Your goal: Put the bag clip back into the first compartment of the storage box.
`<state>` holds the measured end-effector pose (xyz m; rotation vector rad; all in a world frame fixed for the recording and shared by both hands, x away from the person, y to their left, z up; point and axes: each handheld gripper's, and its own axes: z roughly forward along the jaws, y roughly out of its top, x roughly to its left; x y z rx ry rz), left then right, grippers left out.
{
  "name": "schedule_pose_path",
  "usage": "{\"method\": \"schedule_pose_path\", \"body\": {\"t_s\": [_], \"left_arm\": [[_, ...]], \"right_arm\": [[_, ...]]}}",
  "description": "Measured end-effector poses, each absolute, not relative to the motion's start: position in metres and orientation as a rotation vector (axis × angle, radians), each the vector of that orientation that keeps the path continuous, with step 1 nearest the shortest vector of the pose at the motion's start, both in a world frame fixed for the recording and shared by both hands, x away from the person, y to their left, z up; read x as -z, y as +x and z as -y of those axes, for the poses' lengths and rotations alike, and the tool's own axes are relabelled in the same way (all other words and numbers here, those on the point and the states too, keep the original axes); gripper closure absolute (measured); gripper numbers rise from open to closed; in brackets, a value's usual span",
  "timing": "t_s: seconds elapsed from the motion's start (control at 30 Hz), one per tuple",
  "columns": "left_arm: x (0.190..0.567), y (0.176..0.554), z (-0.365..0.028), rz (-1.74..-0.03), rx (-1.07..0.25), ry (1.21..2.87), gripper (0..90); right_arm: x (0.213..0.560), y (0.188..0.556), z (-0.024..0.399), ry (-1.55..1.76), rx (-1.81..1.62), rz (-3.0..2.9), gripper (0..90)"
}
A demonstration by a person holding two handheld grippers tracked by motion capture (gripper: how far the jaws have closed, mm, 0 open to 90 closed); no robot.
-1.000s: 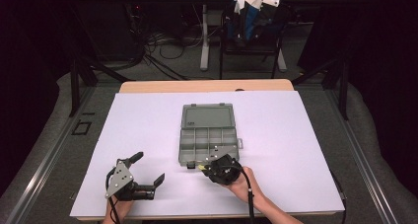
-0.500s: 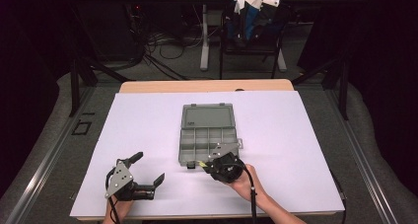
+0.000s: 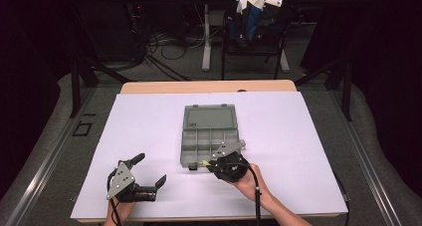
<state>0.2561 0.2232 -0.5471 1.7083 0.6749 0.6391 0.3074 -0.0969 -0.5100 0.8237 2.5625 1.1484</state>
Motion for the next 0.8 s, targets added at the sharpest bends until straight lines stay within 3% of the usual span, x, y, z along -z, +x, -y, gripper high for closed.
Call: {"method": "schedule_pose_path", "body": {"t_s": [0.8], "left_arm": [[0.547, 0.256, -0.225, -0.683, -0.645, 1.701, 0.0]], "right_arm": [[0.497, 0.315, 0.095, 0.806, -1.159, -2.53, 81.0]]}}
